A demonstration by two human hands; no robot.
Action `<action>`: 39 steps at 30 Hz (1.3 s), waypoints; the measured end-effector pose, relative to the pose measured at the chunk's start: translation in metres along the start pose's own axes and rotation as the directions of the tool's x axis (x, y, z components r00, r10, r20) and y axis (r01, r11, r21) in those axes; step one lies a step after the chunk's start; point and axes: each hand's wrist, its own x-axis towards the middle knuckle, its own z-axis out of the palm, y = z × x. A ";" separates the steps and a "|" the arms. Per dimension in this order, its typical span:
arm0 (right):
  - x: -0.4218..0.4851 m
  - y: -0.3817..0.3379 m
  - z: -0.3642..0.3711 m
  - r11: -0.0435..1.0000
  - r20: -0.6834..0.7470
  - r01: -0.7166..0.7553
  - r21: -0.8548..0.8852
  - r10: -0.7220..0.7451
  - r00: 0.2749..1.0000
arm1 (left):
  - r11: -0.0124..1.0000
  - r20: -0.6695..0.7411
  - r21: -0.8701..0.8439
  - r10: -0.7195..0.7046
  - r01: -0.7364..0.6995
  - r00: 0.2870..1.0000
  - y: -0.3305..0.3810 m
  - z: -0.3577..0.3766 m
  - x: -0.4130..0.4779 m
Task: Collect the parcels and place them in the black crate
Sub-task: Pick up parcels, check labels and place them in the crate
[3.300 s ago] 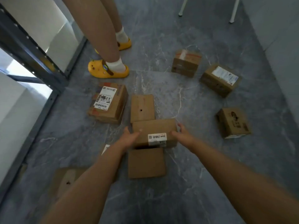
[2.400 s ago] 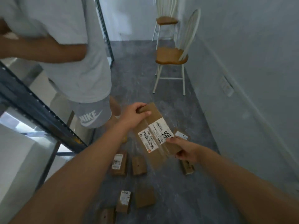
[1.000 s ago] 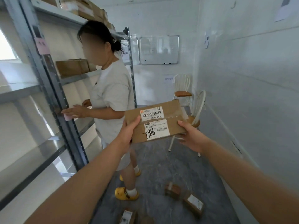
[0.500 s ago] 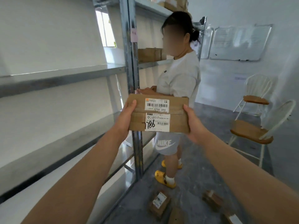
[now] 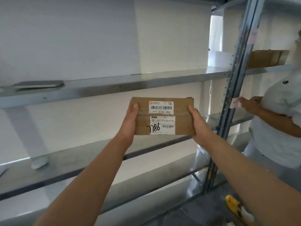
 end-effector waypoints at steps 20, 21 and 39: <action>0.024 0.068 0.355 0.993 0.683 -0.096 -0.065 0.115 0.721 | 0.994 -0.691 0.110 0.071 0.007 0.720 0.045 -0.280 -0.141; 0.022 0.070 0.368 0.992 0.712 -0.100 -0.074 0.123 0.691 | 0.993 -0.719 0.117 0.074 0.015 0.691 0.047 -0.285 -0.150; -0.131 0.120 0.581 0.963 0.963 -0.192 -0.190 0.220 0.152 | 0.974 -0.965 0.220 0.209 0.051 0.158 0.082 -0.384 -0.355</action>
